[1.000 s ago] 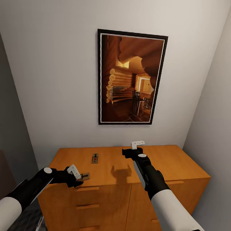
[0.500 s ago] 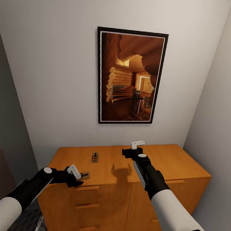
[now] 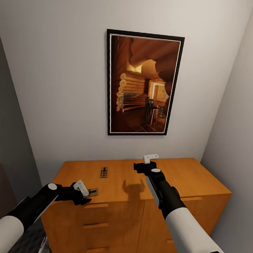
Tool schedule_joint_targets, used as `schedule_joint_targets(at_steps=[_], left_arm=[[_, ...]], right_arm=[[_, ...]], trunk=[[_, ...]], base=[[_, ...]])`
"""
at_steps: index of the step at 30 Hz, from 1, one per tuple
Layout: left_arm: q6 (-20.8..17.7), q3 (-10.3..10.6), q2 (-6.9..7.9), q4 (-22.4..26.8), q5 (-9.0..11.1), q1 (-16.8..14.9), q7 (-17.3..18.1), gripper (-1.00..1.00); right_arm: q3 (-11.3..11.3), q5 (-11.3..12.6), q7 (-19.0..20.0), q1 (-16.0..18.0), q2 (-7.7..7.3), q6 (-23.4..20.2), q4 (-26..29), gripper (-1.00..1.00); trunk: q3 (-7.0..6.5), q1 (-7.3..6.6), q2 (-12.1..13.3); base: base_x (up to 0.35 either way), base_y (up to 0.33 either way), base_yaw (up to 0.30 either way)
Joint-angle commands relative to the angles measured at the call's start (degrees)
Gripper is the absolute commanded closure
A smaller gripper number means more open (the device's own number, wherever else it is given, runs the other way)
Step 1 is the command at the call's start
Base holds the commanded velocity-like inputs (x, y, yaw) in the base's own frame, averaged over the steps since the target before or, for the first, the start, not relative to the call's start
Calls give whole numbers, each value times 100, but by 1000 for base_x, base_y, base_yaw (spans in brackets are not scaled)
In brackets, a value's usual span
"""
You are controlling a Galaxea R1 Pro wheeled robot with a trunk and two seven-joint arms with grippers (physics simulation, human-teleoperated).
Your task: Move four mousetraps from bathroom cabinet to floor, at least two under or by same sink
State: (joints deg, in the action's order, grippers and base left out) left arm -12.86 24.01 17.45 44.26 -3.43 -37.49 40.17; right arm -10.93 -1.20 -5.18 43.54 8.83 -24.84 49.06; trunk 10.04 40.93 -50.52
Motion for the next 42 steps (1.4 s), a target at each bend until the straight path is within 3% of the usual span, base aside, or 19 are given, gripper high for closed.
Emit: schedule_joint_targets(at_steps=[1,42], left_arm=[[-32,8,4,12,-18,-4,15,-100],[-41,12,4,12,-18,-4,17,-100]], right_arm=[[-14,-12,-27,5,-2,-33,8,-100],[-14,5,-27,5,2,41,-1,-100]], trunk=[[9,1,-7],[81,89,-167]], base=[[0,0,0],[0,0,0]])
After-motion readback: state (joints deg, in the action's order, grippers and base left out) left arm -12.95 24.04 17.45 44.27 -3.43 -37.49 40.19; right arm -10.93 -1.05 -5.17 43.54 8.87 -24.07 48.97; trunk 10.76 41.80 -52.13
